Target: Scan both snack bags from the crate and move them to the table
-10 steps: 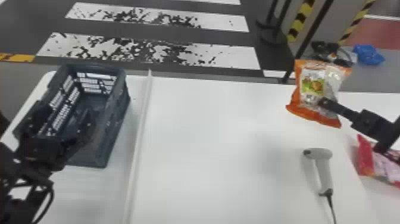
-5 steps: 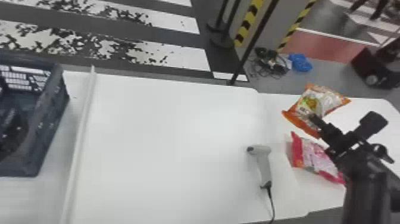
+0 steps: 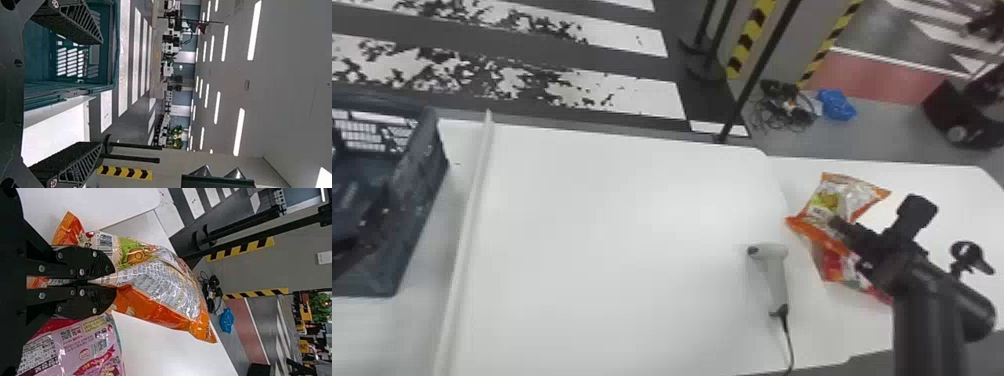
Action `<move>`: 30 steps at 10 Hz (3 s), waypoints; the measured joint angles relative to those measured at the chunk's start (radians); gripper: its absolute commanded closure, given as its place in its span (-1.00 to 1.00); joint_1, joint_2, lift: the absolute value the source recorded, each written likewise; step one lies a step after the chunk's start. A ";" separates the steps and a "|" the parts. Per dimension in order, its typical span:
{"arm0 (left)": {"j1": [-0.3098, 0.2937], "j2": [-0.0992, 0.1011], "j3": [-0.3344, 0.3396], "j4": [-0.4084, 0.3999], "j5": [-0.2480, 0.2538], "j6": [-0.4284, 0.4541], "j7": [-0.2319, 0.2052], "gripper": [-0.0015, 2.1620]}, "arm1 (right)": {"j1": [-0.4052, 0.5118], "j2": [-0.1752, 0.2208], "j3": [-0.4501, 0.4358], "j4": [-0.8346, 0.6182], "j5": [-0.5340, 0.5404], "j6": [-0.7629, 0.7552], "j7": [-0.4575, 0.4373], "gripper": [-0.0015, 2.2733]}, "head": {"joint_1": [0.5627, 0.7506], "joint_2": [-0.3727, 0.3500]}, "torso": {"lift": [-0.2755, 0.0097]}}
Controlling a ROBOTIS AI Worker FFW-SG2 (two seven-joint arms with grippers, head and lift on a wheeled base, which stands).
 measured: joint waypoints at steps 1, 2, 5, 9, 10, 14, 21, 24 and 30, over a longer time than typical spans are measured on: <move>0.000 0.001 0.000 -0.001 0.001 -0.001 0.000 -0.92 | -0.001 0.000 0.011 0.000 0.018 0.029 -0.002 -1.00 | 0.41 -0.94 | 0.32; 0.000 0.002 0.000 -0.003 0.001 -0.002 0.000 -0.92 | -0.001 0.000 0.013 -0.003 0.021 0.053 -0.003 -0.96 | 0.41 -0.94 | 0.32; 0.000 0.004 0.000 -0.017 0.002 0.002 0.000 -0.92 | 0.058 0.019 -0.003 -0.123 0.008 0.106 -0.026 -0.95 | 0.41 -0.94 | 0.32; 0.014 0.004 0.000 -0.066 -0.010 0.044 0.010 -0.92 | 0.229 0.146 0.025 -0.592 -0.083 0.219 -0.025 -0.95 | 0.41 -0.94 | 0.32; 0.020 0.003 0.002 -0.081 -0.016 0.057 0.012 -0.92 | 0.279 0.185 0.068 -0.723 -0.102 0.250 -0.025 -0.95 | 0.41 -0.87 | 0.32; 0.060 -0.007 0.014 -0.141 -0.028 0.081 0.022 -0.92 | 0.470 0.338 0.408 -1.067 0.026 0.199 -0.005 -0.96 | 0.41 -0.30 | 0.32; 0.331 -0.022 0.080 -0.467 0.001 0.391 0.123 -0.92 | 0.923 0.340 0.706 -1.076 0.139 -0.491 -0.102 -0.96 | 0.41 0.22 | 0.32; 0.472 -0.024 0.061 -0.463 -0.003 0.163 0.143 -0.92 | 1.077 0.340 0.707 -1.056 0.088 -0.625 -0.102 -0.96 | 0.41 0.26 | 0.32; 0.637 -0.066 0.034 -0.460 -0.061 -0.023 0.159 -0.92 | 1.217 0.265 0.670 -1.055 -0.024 -0.781 -0.123 -0.96 | 0.41 0.11 | 0.32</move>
